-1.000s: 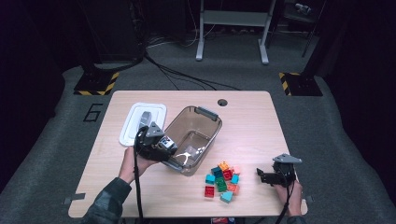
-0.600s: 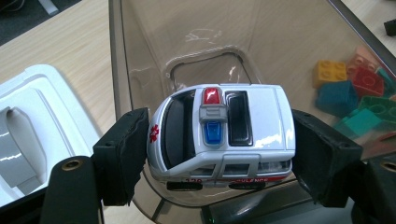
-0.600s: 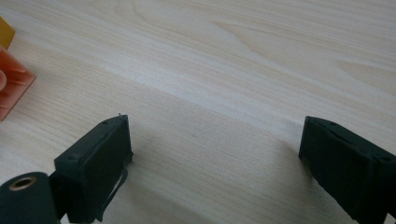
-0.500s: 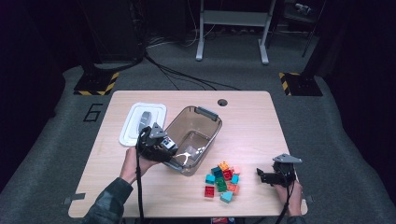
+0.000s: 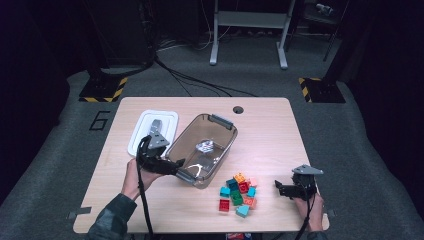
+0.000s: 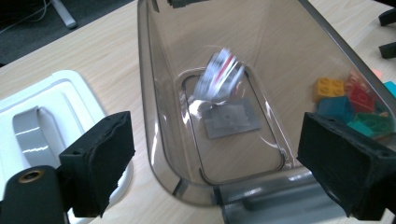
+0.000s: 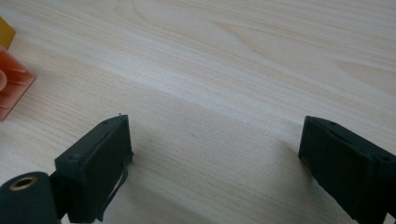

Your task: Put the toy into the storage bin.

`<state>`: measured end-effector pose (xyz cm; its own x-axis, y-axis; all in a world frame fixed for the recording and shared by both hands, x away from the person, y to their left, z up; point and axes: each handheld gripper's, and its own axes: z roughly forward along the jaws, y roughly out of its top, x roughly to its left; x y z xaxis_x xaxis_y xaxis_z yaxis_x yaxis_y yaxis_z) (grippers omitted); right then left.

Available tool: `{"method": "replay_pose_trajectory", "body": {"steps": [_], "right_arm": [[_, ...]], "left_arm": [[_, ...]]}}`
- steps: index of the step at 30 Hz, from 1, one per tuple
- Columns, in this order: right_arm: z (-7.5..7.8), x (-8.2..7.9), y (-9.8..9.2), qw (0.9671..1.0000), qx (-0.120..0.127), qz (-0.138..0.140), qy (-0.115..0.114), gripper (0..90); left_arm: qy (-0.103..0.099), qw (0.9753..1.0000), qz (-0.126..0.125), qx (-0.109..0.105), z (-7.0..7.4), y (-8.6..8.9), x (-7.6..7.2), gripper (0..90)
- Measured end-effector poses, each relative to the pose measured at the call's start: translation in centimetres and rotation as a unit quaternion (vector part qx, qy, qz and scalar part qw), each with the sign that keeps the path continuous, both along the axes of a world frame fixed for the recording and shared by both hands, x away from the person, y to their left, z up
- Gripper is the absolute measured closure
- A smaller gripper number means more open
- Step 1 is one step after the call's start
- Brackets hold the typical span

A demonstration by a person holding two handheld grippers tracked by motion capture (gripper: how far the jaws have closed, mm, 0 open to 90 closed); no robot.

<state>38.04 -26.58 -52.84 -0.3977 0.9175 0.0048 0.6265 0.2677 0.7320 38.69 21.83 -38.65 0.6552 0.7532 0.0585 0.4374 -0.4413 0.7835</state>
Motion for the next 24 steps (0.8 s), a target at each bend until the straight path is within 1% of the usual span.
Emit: {"method": "replay_pose_trajectory", "body": {"steps": [1,2,4,5,6,8,11,14,15,16,17,18,19,20,22,24], "right_arm": [[0.0,0.0,0.0,1.0000,0.000,0.000,0.000,8.8],[0.0,0.0,0.0,1.0000,-0.001,0.000,0.000,8.9],[0.0,0.0,0.0,1.0000,0.000,0.000,0.000,8.9],[0.0,0.0,0.0,1.0000,0.000,-0.001,0.000,8.9],[0.0,0.0,0.0,1.0000,0.000,0.000,0.000,8.9],[0.0,0.0,0.0,1.0000,0.000,-0.001,0.000,8.9],[0.0,0.0,0.0,1.0000,0.000,0.000,0.000,8.9],[0.0,0.0,0.0,1.0000,-0.001,0.000,0.000,8.9],[0.0,0.0,0.0,1.0000,-0.001,-0.001,0.000,8.9],[0.0,0.0,0.0,1.0000,-0.001,0.000,0.000,8.9],[0.0,-0.1,0.1,1.0000,0.000,-0.001,0.001,8.9],[0.0,-0.1,0.1,1.0000,0.001,-0.003,0.002,8.9],[0.0,-0.1,0.1,1.0000,0.001,-0.002,0.002,8.9],[0.0,-0.1,0.1,1.0000,0.001,-0.002,0.002,8.9],[0.0,-0.1,0.0,1.0000,-0.001,-0.003,0.000,8.9],[0.0,-0.1,0.0,1.0000,-0.001,0.001,-0.001,8.9]], "left_arm": [[0.000,1.0000,0.002,0.000,0.0,0.4,-0.2,9.0],[-0.003,1.0000,0.007,-0.006,-0.1,0.7,-0.5,8.4],[0.000,0.9999,0.011,-0.003,-0.1,1.4,-0.9,7.3],[-0.004,0.9999,0.016,-0.001,-0.2,1.9,-1.1,6.8],[-0.003,0.9998,0.020,-0.004,-0.3,2.4,-1.3,6.7],[-0.003,0.9995,0.031,-0.004,-0.8,3.4,-1.7,5.9],[0.002,0.9986,0.050,-0.017,-1.7,4.8,-2.3,5.8],[0.009,0.9977,0.064,-0.021,-2.8,6.2,-2.8,5.5],[0.012,0.9970,0.073,-0.025,-3.3,6.7,-3.0,5.3],[0.015,0.9966,0.077,-0.025,-3.6,7.0,-3.1,5.2],[0.019,0.9956,0.086,-0.031,-4.2,7.4,-3.3,5.1],[0.025,0.9950,0.091,-0.033,-4.7,7.8,-3.4,5.0],[0.031,0.9943,0.097,-0.029,-5.4,8.2,-3.5,5.0],[0.032,0.9940,0.102,-0.024,-5.9,8.4,-3.5,4.9],[0.041,0.9922,0.116,-0.018,-7.4,9.1,-3.5,4.9],[0.049,0.9905,0.127,-0.020,-8.5,9.6,-3.5,4.8]]}}
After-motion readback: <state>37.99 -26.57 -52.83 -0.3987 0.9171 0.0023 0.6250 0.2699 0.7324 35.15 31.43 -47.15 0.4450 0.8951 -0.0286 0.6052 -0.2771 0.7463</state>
